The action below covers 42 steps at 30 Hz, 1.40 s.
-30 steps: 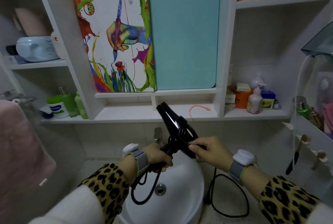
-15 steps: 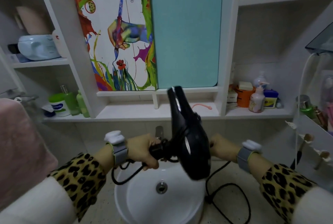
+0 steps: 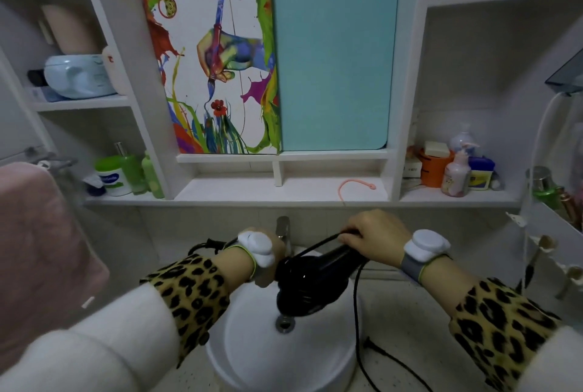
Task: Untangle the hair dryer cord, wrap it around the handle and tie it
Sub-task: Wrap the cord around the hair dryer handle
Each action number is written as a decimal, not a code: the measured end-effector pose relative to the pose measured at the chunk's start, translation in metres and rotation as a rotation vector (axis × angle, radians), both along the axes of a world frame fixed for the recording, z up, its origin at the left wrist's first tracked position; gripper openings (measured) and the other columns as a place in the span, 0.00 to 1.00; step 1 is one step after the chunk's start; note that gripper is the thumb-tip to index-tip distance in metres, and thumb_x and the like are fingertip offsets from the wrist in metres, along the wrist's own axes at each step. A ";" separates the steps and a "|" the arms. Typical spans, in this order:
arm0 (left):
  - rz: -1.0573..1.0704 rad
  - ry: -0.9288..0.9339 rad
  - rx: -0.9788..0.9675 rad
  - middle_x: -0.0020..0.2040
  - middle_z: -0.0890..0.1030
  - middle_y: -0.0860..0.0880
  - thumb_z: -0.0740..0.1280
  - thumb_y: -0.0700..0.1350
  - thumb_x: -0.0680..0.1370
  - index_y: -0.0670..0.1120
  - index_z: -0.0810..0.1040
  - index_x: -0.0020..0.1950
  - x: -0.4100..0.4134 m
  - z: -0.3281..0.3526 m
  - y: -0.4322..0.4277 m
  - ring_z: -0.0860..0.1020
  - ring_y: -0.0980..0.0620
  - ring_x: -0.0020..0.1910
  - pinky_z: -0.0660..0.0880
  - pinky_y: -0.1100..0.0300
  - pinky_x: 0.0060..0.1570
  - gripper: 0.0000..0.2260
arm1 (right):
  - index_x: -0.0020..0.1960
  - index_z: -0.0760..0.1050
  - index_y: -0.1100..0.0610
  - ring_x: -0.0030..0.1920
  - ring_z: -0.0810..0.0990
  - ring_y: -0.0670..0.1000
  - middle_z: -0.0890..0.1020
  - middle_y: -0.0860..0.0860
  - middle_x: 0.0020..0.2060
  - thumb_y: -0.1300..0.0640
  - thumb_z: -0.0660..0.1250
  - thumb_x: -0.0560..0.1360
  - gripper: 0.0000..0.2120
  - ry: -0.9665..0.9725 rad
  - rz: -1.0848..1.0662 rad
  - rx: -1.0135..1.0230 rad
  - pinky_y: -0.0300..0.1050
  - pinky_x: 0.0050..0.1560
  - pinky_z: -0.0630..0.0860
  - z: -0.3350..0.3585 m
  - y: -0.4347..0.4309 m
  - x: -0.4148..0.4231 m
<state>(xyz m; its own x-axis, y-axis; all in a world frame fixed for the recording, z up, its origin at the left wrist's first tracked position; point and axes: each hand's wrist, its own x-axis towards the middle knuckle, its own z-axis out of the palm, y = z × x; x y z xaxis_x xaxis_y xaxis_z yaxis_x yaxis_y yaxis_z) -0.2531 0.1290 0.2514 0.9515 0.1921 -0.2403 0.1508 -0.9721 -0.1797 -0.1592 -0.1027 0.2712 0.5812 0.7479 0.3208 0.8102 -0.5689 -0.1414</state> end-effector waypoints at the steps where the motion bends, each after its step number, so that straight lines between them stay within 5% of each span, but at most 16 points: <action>1: 0.076 -0.005 -0.046 0.35 0.71 0.51 0.69 0.42 0.70 0.52 0.63 0.30 0.001 -0.003 0.000 0.71 0.50 0.33 0.68 0.60 0.34 0.16 | 0.51 0.83 0.49 0.42 0.81 0.50 0.85 0.47 0.44 0.45 0.63 0.77 0.12 -0.020 -0.008 0.040 0.42 0.37 0.74 -0.001 -0.001 -0.004; 5: 0.196 0.117 -0.236 0.38 0.83 0.49 0.70 0.43 0.70 0.45 0.82 0.40 -0.006 -0.005 -0.003 0.81 0.48 0.35 0.81 0.58 0.40 0.02 | 0.45 0.83 0.52 0.38 0.82 0.51 0.85 0.49 0.39 0.49 0.66 0.76 0.10 -0.126 0.012 0.184 0.41 0.34 0.72 -0.011 -0.002 -0.022; 9: 0.405 -0.114 -0.733 0.31 0.83 0.47 0.74 0.40 0.68 0.42 0.82 0.40 -0.015 -0.034 -0.009 0.82 0.50 0.28 0.83 0.54 0.35 0.04 | 0.43 0.84 0.52 0.33 0.82 0.51 0.85 0.49 0.34 0.53 0.72 0.73 0.04 -0.166 0.046 0.356 0.39 0.30 0.73 -0.041 -0.003 -0.040; 11: 0.471 -0.224 -0.909 0.31 0.83 0.45 0.75 0.40 0.67 0.41 0.82 0.41 -0.021 -0.046 -0.018 0.82 0.50 0.27 0.81 0.56 0.30 0.06 | 0.46 0.84 0.49 0.34 0.82 0.46 0.85 0.45 0.36 0.51 0.71 0.73 0.04 -0.001 0.018 0.414 0.40 0.33 0.76 -0.058 -0.007 -0.042; 16: 0.524 -0.382 -1.399 0.29 0.81 0.47 0.76 0.38 0.67 0.39 0.80 0.46 -0.037 -0.055 -0.041 0.79 0.48 0.25 0.75 0.61 0.29 0.11 | 0.40 0.83 0.48 0.31 0.79 0.47 0.83 0.49 0.30 0.58 0.73 0.72 0.06 0.834 -0.110 0.685 0.36 0.33 0.76 -0.092 -0.023 -0.039; 20: 0.297 -0.396 -1.460 0.29 0.80 0.49 0.76 0.39 0.67 0.40 0.81 0.49 -0.054 -0.052 -0.047 0.79 0.47 0.27 0.78 0.57 0.33 0.13 | 0.41 0.85 0.56 0.31 0.77 0.49 0.82 0.53 0.30 0.61 0.72 0.73 0.04 1.071 -0.065 0.623 0.40 0.33 0.76 -0.101 -0.025 -0.042; 23: 0.117 -0.375 -1.308 0.30 0.82 0.47 0.77 0.43 0.66 0.48 0.81 0.40 -0.066 -0.046 -0.039 0.82 0.47 0.29 0.80 0.52 0.34 0.07 | 0.36 0.83 0.58 0.30 0.77 0.49 0.82 0.52 0.28 0.59 0.75 0.70 0.06 1.057 -0.085 0.444 0.42 0.33 0.75 -0.104 -0.022 -0.043; 26: -0.046 -0.330 -1.114 0.32 0.84 0.43 0.77 0.45 0.66 0.44 0.79 0.36 -0.073 -0.033 -0.032 0.83 0.44 0.30 0.80 0.48 0.33 0.09 | 0.30 0.74 0.56 0.25 0.75 0.44 0.76 0.49 0.22 0.66 0.70 0.73 0.15 0.927 -0.171 0.277 0.38 0.31 0.72 -0.101 -0.026 -0.034; 29: -0.162 -0.277 -0.870 0.30 0.82 0.47 0.77 0.43 0.66 0.42 0.77 0.36 -0.081 -0.018 -0.030 0.81 0.47 0.30 0.80 0.51 0.32 0.10 | 0.25 0.62 0.54 0.25 0.65 0.49 0.66 0.50 0.20 0.69 0.61 0.78 0.25 0.835 -0.237 0.292 0.41 0.32 0.66 -0.087 -0.036 -0.018; 31: -0.263 -0.246 -0.514 0.30 0.77 0.52 0.75 0.45 0.66 0.49 0.74 0.34 -0.085 -0.005 -0.030 0.77 0.49 0.30 0.76 0.53 0.32 0.10 | 0.25 0.66 0.59 0.23 0.66 0.47 0.70 0.48 0.19 0.65 0.65 0.77 0.23 0.736 -0.110 0.234 0.40 0.29 0.68 -0.065 -0.037 -0.011; 33: -0.387 -0.181 -0.139 0.33 0.77 0.53 0.72 0.49 0.66 0.52 0.74 0.38 -0.087 0.007 -0.032 0.75 0.50 0.32 0.71 0.58 0.32 0.07 | 0.33 0.78 0.65 0.29 0.77 0.52 0.80 0.55 0.28 0.60 0.71 0.74 0.13 0.599 0.019 0.197 0.49 0.36 0.76 -0.043 -0.035 -0.009; 36: -0.474 -0.092 0.262 0.35 0.76 0.53 0.68 0.45 0.69 0.51 0.79 0.43 -0.082 0.011 -0.047 0.76 0.46 0.35 0.69 0.59 0.35 0.04 | 0.36 0.84 0.52 0.31 0.80 0.42 0.83 0.44 0.30 0.47 0.78 0.65 0.09 0.409 0.058 0.122 0.40 0.33 0.76 -0.018 -0.025 -0.021; 42: -0.346 0.061 0.381 0.30 0.71 0.53 0.67 0.41 0.69 0.51 0.73 0.33 -0.067 -0.013 -0.058 0.68 0.52 0.27 0.58 0.64 0.27 0.08 | 0.41 0.85 0.53 0.35 0.81 0.44 0.85 0.46 0.36 0.46 0.75 0.69 0.10 0.262 0.116 0.053 0.39 0.36 0.77 -0.020 -0.006 -0.047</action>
<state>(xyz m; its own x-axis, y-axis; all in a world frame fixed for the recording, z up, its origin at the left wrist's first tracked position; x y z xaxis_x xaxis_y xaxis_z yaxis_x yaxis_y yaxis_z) -0.3196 0.0706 0.2383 0.9612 -0.0468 -0.2719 -0.1899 -0.8270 -0.5291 -0.2061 -0.1082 0.2507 0.5608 0.8004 0.2118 0.8015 -0.4607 -0.3812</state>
